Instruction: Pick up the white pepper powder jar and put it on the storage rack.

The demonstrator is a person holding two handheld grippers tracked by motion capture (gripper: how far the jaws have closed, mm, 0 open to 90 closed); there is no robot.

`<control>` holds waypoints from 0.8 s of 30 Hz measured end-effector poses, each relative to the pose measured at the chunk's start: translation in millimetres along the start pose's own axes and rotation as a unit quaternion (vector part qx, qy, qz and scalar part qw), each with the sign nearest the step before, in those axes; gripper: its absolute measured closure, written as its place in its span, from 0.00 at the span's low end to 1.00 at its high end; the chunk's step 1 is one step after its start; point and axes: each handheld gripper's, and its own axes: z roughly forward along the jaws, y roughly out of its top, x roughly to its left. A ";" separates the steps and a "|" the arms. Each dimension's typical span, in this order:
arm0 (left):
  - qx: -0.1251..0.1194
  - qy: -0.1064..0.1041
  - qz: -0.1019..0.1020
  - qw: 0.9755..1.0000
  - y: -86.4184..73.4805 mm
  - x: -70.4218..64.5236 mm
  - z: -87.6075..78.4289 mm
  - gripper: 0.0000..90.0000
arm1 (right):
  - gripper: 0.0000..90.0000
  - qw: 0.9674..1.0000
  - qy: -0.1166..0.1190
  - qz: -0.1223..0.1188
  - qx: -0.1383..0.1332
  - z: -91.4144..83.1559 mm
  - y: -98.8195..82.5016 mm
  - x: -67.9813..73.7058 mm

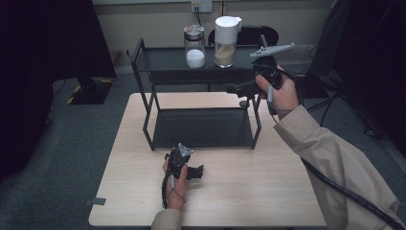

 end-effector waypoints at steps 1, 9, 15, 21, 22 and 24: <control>0.000 0.000 0.000 1.000 0.0 0.0 0.0 0.00 | 0.00 1.000 0.004 -0.001 -0.001 0.1 -2.2 -0.5; 0.000 0.000 0.000 1.000 0.0 0.0 0.0 0.00 | 0.00 1.000 0.009 -0.006 0.000 1.2 -15.0 1.7; 0.000 0.000 0.000 1.000 0.0 0.0 0.0 0.00 | 0.00 1.000 0.015 -0.007 -0.002 1.3 -25.7 1.1; 0.000 0.000 0.000 1.000 0.0 -0.1 0.0 0.00 | 0.00 1.000 0.020 -0.011 -0.007 -0.1 -37.7 5.5; 0.000 0.000 0.000 1.000 0.0 -0.1 0.0 0.00 | 0.00 1.000 0.023 -0.011 -0.007 -0.1 -38.9 5.7; 0.000 0.000 0.000 1.000 0.0 0.0 0.0 0.00 | 0.00 1.000 0.026 -0.013 -0.006 0.1 -42.6 7.4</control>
